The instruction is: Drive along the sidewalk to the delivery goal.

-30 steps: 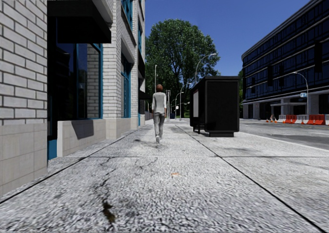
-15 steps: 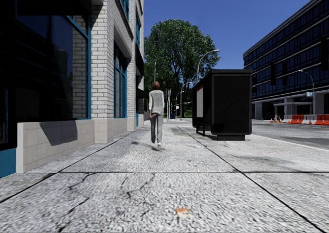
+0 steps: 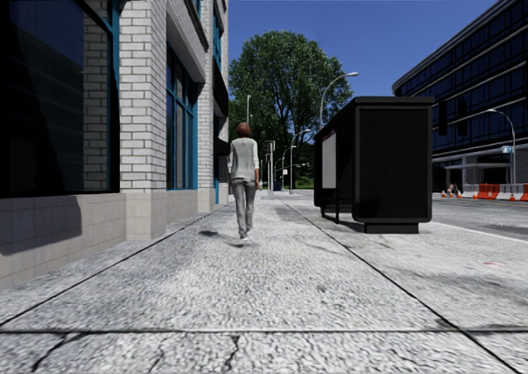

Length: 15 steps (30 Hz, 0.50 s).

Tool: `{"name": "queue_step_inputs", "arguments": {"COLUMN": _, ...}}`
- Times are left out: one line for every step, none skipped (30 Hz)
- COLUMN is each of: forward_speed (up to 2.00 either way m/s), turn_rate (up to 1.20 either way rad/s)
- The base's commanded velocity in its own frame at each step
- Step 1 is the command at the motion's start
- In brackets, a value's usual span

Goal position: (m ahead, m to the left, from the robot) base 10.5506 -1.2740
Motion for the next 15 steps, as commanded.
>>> {"name": "queue_step_inputs", "arguments": {"forward_speed": 2.0, "turn_rate": 0.0}}
{"name": "queue_step_inputs", "arguments": {"forward_speed": 2.0, "turn_rate": 0.0}}
{"name": "queue_step_inputs", "arguments": {"forward_speed": 2.0, "turn_rate": 0.0}}
{"name": "queue_step_inputs", "arguments": {"forward_speed": 2.0, "turn_rate": 0.0}}
{"name": "queue_step_inputs", "arguments": {"forward_speed": 2.0, "turn_rate": 0.0}}
{"name": "queue_step_inputs", "arguments": {"forward_speed": 2.0, "turn_rate": 0.0}}
{"name": "queue_step_inputs", "arguments": {"forward_speed": 2.0, "turn_rate": 0.0}}
{"name": "queue_step_inputs", "arguments": {"forward_speed": 2.0, "turn_rate": 0.0}}
{"name": "queue_step_inputs", "arguments": {"forward_speed": 2.0, "turn_rate": 0.0}}
{"name": "queue_step_inputs", "arguments": {"forward_speed": 2.0, "turn_rate": 0.0}}
{"name": "queue_step_inputs", "arguments": {"forward_speed": 2.0, "turn_rate": -0.05}}
{"name": "queue_step_inputs", "arguments": {"forward_speed": 1.95, "turn_rate": -0.18}}
{"name": "queue_step_inputs", "arguments": {"forward_speed": 1.95, "turn_rate": -0.18}}
{"name": "queue_step_inputs", "arguments": {"forward_speed": 1.88, "turn_rate": -0.25}}
{"name": "queue_step_inputs", "arguments": {"forward_speed": 1.78, "turn_rate": -0.27}}
